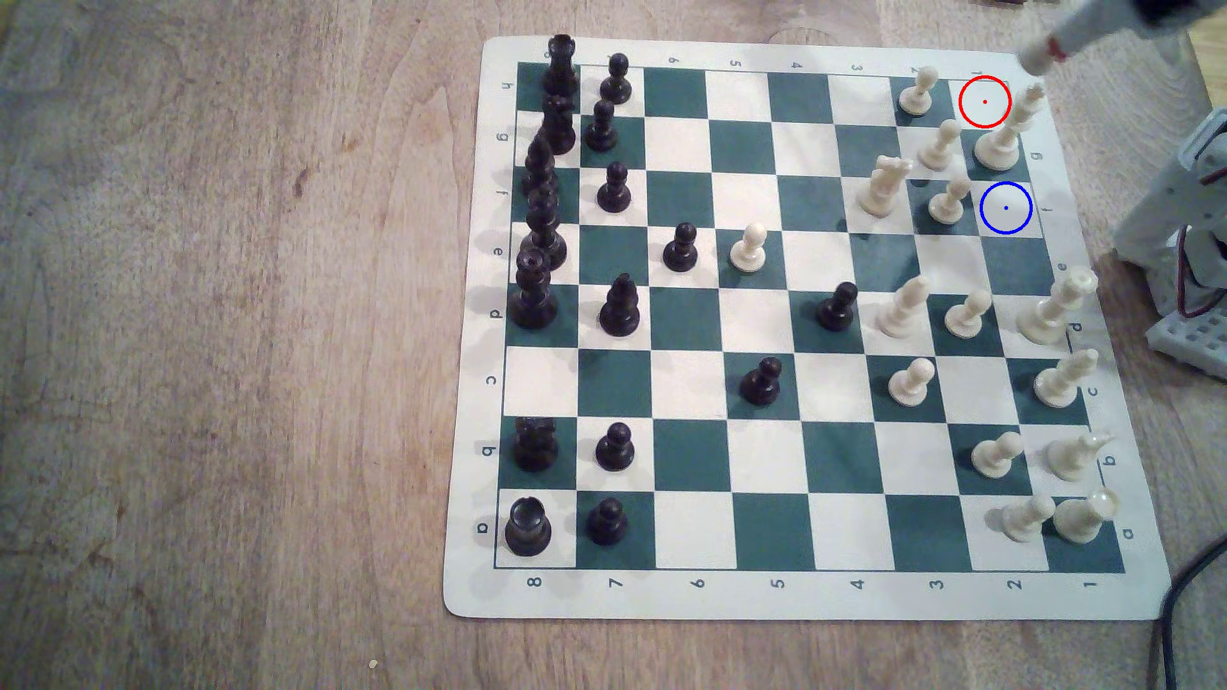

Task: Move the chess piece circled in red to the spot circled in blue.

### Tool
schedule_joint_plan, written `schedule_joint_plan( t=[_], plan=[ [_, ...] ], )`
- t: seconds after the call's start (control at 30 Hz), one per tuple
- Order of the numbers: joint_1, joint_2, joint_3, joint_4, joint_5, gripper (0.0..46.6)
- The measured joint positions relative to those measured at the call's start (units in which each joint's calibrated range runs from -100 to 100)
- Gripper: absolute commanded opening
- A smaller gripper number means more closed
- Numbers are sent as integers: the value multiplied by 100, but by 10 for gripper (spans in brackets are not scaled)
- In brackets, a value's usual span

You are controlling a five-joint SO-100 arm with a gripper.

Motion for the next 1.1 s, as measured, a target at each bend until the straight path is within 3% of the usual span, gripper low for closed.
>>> schedule_joint_plan(
  t=[0.23, 0.63, 1.1],
  plan=[
    [-354, -603, -190, 733, 0, 3],
    [-1394, -595, 117, 853, -225, 3],
    [-1556, 871, 298, 574, -186, 3]
  ],
)
